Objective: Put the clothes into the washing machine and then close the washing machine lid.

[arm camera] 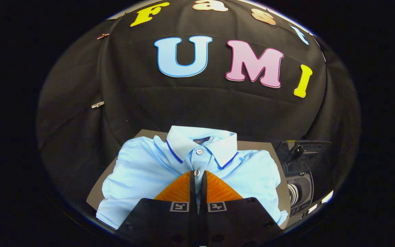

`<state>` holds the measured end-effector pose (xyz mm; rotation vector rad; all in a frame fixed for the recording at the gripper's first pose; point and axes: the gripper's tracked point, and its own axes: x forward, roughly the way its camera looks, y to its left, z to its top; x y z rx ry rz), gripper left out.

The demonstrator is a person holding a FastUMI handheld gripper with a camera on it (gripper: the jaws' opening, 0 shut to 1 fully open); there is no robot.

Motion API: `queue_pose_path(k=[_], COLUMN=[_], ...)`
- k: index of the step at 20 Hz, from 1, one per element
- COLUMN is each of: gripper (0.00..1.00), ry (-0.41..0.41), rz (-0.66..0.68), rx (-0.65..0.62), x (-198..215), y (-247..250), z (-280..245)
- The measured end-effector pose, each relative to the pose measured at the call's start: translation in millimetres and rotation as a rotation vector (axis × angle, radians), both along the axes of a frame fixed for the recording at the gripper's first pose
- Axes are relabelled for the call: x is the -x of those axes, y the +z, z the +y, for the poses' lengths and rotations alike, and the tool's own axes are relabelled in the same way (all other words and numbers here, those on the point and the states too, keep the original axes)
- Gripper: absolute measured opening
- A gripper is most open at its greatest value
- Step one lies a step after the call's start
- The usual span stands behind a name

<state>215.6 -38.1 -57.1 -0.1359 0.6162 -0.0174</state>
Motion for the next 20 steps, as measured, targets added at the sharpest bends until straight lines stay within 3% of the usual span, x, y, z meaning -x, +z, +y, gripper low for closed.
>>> queue_pose_path(k=[11,20], gripper=[0.05,0.05], ry=[-0.026,-0.030], rz=[-0.238,-0.386], rx=[0.032,0.087], x=[16,43], y=[95,201], z=[-17,-145])
